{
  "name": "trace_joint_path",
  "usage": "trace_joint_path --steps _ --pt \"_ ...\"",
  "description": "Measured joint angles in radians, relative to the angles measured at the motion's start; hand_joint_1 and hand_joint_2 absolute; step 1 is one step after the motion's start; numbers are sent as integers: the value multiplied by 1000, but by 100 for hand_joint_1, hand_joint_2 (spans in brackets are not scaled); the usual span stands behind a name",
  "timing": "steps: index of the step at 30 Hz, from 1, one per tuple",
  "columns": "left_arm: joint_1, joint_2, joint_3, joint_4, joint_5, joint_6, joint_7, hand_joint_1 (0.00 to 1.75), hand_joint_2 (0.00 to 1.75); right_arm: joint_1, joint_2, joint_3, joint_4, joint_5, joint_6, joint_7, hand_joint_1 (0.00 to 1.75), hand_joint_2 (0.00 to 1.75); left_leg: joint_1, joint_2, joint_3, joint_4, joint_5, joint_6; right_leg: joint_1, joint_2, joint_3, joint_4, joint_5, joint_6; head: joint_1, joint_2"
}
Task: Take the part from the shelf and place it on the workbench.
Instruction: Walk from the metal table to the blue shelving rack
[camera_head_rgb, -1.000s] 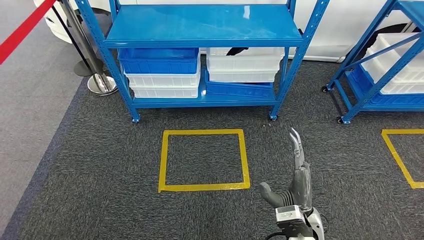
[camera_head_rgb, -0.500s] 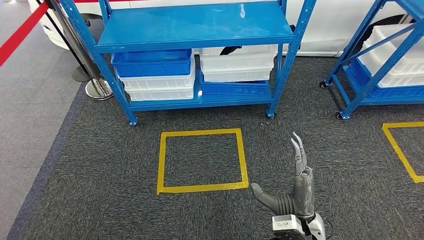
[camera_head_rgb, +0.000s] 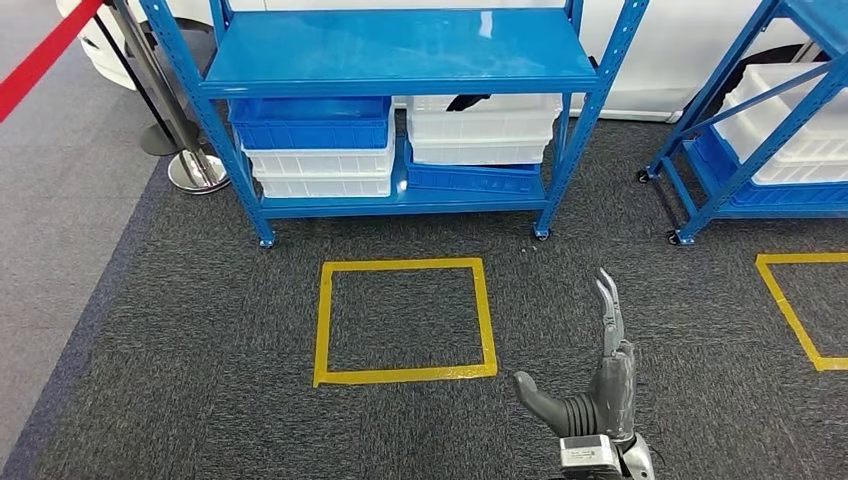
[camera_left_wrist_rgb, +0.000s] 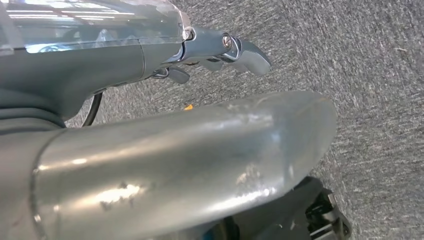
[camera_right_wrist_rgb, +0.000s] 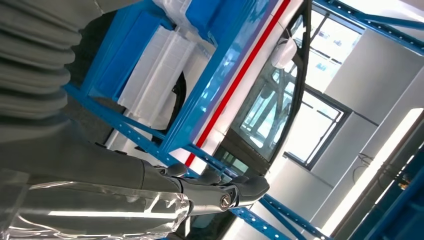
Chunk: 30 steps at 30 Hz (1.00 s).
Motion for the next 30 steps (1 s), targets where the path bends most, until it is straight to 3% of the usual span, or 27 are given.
trace_joint_path --steps 2,3,6,8,11,12,13,14,15,17,19,22,24,27,28,30 --pt "0 -1 0 0 2 -2 -6 0 0 0 0 0 -5 -3 0 -4 0 0 -3 -1 1 4 -4 -6 3 -3 68 -136 54 -8 0 0" --pt "-1 -2 0 0 6 -5 -12 0 0 1 1 0 -8 -5 0 -5 0 0 -5 -1 1 7 -6 -11 5 -4 86 -177 65 -13 0 0" --pt "-2 -2 6 0 27 -17 -30 0 0 4 3 0 -12 -18 2 -5 0 0 -7 0 -1 9 -8 -28 8 -3 91 -194 66 -27 -1 0" --pt "-2 -2 16 0 47 -25 -31 0 0 5 4 -1 -14 -29 4 -5 0 0 -5 -1 -11 36 -31 -38 4 -3 93 -199 69 -40 -3 0" --pt "-2 -2 45 0 90 -41 -20 0 0 7 7 -2 -17 -41 7 -5 0 0 -1 -2 -89 214 -126 -49 3 -4 93 -202 71 -51 -8 0" --pt "-2 -2 56 0 103 -47 -14 0 0 7 8 -2 -17 -44 9 -5 0 0 0 -2 -117 274 -146 -51 3 -4 93 -201 70 -52 -8 0" --pt "-2 -2 67 0 116 -53 -7 0 0 8 8 -2 -17 -46 11 -5 0 0 0 -2 -131 303 -148 -52 4 -3 93 -201 69 -52 -8 0" --pt "-2 -2 78 0 130 -58 0 0 0 8 8 -3 -17 -49 14 -5 0 0 0 -2 -126 292 -129 -51 4 -2 94 -200 67 -52 -8 0" --pt "-2 -2 88 0 144 -63 6 0 0 8 8 -3 -17 -50 16 -5 0 0 0 -2 -103 243 -96 -47 4 -1 97 -200 64 -51 -8 0" --pt "-4 -1 113 0 164 -68 14 0 0 8 10 -3 -17 -53 21 -5 0 0 -2 -2 -33 98 -37 -36 7 0 102 -198 56 -45 -8 0" --pt "-7 -1 131 0 171 -65 16 0 0 8 12 -4 -17 -53 21 -5 0 0 -7 -1 5 13 -31 -24 9 1 106 -201 47 -32 -7 0" --pt "-6 -1 142 0 171 -55 16 0 0 8 13 -6 -17 -54 22 -4 0 0 -6 -4 24 -8 -42 -8 8 -1 110 -181 54 -12 -8 0" --pt "-5 -1 148 0 171 -53 16 0 0 7 13 -9 -17 -54 23 -4 0 0 -2 -6 47 -11 -46 2 5 -3 83 -124 37 -2 -4 0" --pt "-6 -2 151 0 165 -48 17 0 0 9 13 -13 -17 -54 24 -4 0 0 -2 -5 76 -11 -68 5 1 -3 -44 55 -26 5 0 0" --pt "-5 -2 152 0 163 -46 18 0 0 11 13 -14 -17 -54 26 -4 0 0 -1 -6 89 -11 -79 4 1 -3 -82 89 -36 7 0 0" --pt "-3 -2 152 0 159 -43 19 0 0 13 13 -18 -17 -54 31 -3 0 0 2 -8 123 -12 -106 0 1 -4 -108 56 -14 7 0 0"
